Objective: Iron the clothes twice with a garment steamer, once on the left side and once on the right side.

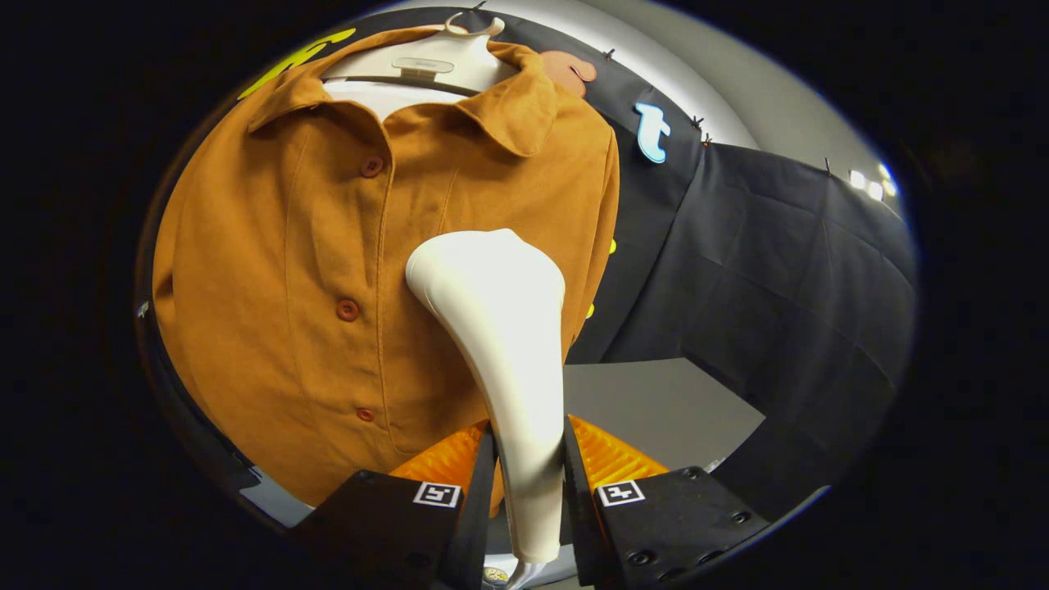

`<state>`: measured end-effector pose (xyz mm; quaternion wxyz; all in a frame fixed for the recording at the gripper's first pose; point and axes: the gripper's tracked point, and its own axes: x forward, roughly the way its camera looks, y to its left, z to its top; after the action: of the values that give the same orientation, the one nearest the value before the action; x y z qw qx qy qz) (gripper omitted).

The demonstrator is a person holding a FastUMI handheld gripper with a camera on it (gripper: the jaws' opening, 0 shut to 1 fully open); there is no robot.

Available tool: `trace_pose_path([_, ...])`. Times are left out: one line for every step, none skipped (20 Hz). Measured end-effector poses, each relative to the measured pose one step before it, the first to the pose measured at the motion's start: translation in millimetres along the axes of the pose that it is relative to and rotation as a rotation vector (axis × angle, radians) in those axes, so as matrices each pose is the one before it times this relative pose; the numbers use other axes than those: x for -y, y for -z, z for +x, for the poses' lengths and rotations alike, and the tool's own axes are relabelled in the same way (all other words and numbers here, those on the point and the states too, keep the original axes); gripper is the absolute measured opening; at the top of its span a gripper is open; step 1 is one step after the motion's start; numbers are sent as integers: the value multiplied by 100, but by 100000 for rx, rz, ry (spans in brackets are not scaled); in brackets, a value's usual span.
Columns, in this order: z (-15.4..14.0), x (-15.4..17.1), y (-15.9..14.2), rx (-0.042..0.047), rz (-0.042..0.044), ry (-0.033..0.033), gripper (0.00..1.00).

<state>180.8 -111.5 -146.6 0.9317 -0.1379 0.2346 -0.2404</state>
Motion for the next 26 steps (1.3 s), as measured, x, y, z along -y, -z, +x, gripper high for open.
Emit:
trace_pose_path([100, -125, 570, -1307, -456, -132, 46])
trace_pose_path([100, -113, 600, -1327, -378, -116, 46])
trace_pose_path([259, -147, 606, -1418, -354, -164, 46])
trace_pose_path([84, -144, 616, -1620, -264, -251, 46])
trace_pose_path([22, 19, 238, -1470, 7, -277, 46])
trace_pose_path([-21, -18, 531, -1326, 50, 4, 46])
trace_pose_path([-55, -58, 554, -1274, -211, 354, 46])
trace_pose_path([284, 31, 196, -1120, -340, 307, 46])
trace_pose_path([124, 49, 337, -1284, -511, 204, 46])
trace_pose_path([176, -41, 549, -1441, -463, -50, 46])
trace_pose_path([87, -73, 697, -1622, -322, -188, 46])
trace_pose_path([25, -144, 806, -1689, -280, -256, 46])
trace_pose_path([-29, -267, 950, -1578, -193, -180, 46])
trace_pose_path([100, -367, 902, -1649, -285, -279, 46])
trace_pose_path([118, -191, 749, -1485, -323, -331, 46])
trace_pose_path([327, -307, 586, -1530, -339, -374, 46])
trace_pose_path([271, -230, 699, -1495, -268, -413, 46])
trace_pose_path([188, -163, 851, -1654, -248, -263, 46])
trace_pose_path([154, -57, 885, -1712, -239, -226, 46])
trace_pose_path([318, -56, 799, -1922, -245, -140, 46])
trace_pose_path([124, -12, 388, -1537, -83, -38, 46])
trace_pose_path([-63, 212, 458, -1424, 237, -77, 46])
trace_pose_path([-94, 60, 501, -762, 1301, -130, 46])
trace_pose_path([-359, 337, 541, -79, 1479, -59, 46])
trace_pose_path([-667, 427, 117, 616, 1319, -290, 46])
trace_pose_path([-819, 133, -409, 1525, 1286, -866, 46])
